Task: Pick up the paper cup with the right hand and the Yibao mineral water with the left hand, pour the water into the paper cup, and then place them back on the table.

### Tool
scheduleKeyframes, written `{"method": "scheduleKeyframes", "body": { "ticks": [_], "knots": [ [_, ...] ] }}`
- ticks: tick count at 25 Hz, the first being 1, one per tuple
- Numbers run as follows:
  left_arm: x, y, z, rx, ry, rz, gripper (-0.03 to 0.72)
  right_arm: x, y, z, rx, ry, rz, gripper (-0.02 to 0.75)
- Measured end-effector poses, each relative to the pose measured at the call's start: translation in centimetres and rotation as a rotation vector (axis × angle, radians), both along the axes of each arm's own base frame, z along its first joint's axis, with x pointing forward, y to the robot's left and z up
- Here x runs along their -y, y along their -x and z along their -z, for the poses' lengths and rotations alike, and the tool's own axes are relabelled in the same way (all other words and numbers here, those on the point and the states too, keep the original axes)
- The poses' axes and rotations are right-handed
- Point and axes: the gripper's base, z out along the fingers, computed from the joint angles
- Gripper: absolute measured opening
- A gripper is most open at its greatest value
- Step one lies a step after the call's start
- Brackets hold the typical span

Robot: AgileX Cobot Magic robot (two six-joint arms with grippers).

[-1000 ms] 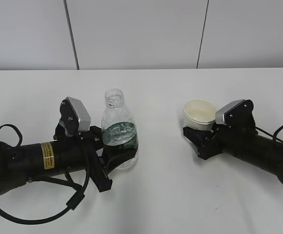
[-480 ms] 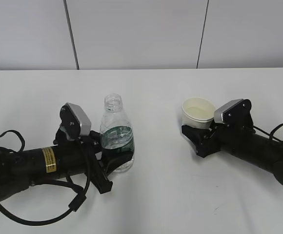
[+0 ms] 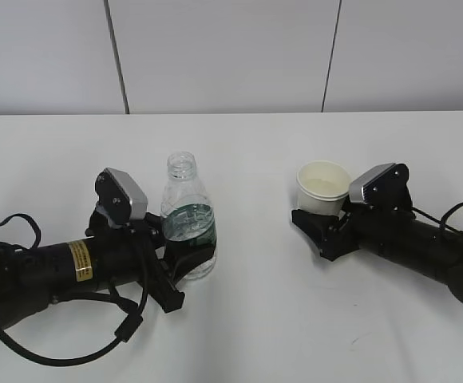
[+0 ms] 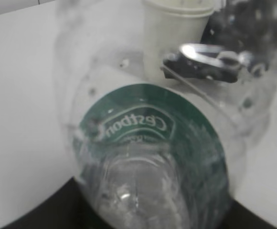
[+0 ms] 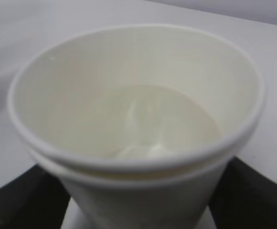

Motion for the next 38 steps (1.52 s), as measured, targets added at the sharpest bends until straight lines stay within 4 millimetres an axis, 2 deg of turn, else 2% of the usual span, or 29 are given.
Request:
{"method": "scheduleKeyframes", "body": {
  "ticks": [7,12,15,21,26,31,38],
  "knots": [
    [0.0,0.0,0.0,0.0,0.0,0.001,0.33,0.1,0.4,0.2,-0.017,-0.005,0.01,0.64],
    [0.0,0.0,0.0,0.001,-0.001,0.007,0.44,0.1,0.6,0.3,-0.028,-0.006,0.018,0.64],
    [0.1,0.0,-0.1,0.007,0.012,0.009,0.47,0.1,0.6,0.3,-0.027,-0.007,0.018,0.64],
    [0.2,0.2,-0.1,0.002,0.013,0.028,0.48,0.1,0.9,0.4,-0.04,-0.012,0.02,0.64],
    [0.0,0.3,-0.7,0.007,-0.023,0.038,0.48,0.2,1.9,0.0,-0.055,-0.012,0.022,0.638],
    [-0.7,0.1,-1.7,-0.015,-0.067,0.027,0.481,0.4,3.3,0.2,-0.101,-0.016,0.056,0.632],
    [-1.9,0.1,-1.6,-0.115,-0.127,0.026,0.481,0.6,4.4,0.5,-0.134,-0.018,0.074,0.627]
  ]
}}
